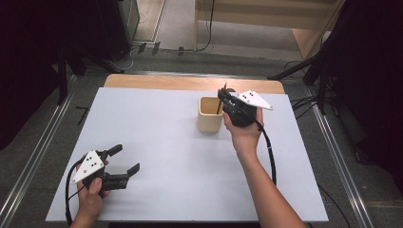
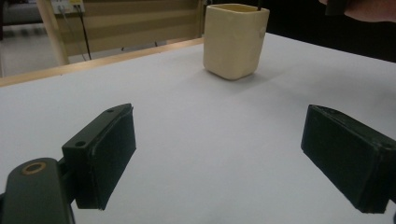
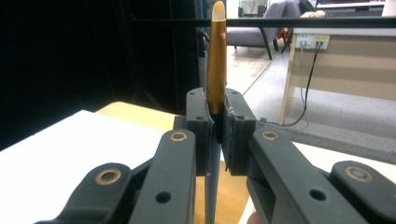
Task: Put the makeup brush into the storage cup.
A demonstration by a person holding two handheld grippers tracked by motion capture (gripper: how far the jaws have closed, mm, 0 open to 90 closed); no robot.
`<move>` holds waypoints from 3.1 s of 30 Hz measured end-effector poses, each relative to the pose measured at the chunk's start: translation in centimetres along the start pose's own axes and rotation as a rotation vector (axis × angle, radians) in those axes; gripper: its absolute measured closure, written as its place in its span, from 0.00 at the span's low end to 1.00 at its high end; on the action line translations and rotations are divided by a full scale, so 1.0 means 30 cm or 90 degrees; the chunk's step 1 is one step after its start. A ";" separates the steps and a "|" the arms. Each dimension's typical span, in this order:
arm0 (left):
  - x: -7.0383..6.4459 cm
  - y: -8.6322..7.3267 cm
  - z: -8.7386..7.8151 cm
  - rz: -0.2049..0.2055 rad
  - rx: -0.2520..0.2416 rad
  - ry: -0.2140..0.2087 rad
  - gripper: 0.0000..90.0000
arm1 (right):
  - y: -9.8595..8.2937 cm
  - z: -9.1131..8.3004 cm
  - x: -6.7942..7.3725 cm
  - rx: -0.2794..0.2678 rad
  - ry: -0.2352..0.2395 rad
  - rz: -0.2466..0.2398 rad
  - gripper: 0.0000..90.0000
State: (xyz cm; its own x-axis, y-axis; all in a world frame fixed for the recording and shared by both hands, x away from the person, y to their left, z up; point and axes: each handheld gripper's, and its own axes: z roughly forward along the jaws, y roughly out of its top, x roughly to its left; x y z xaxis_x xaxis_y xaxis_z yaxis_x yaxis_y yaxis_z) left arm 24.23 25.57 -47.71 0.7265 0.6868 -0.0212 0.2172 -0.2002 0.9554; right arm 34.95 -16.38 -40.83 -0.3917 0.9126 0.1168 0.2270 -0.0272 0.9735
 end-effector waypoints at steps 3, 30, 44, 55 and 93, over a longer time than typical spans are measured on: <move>-0.001 0.000 0.000 0.001 0.000 0.000 0.12 | -0.023 0.009 -0.001 0.014 -0.001 -0.005 0.93; -0.003 0.001 -0.001 -0.003 -0.005 0.002 0.12 | -0.091 -0.069 -0.032 0.064 0.019 -0.013 0.11; -0.004 0.003 -0.002 0.001 -0.003 0.002 0.12 | -0.148 -0.172 -0.053 0.057 0.030 -0.041 0.02; -0.007 0.003 0.000 0.001 -0.004 0.003 0.12 | -0.218 -0.236 -0.087 0.067 0.018 -0.032 0.02; -0.005 0.007 -0.010 0.002 -0.011 0.007 0.12 | -0.342 -0.453 -0.203 0.090 -0.022 -0.016 0.03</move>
State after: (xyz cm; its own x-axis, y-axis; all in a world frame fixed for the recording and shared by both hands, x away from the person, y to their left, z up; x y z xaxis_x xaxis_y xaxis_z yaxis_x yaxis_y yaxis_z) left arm 23.95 25.64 -47.43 0.7199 0.6940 -0.0143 0.2031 -0.1909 0.9604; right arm 22.88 -27.22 -48.84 -0.3690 0.9257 0.0830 0.3412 0.0519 0.9386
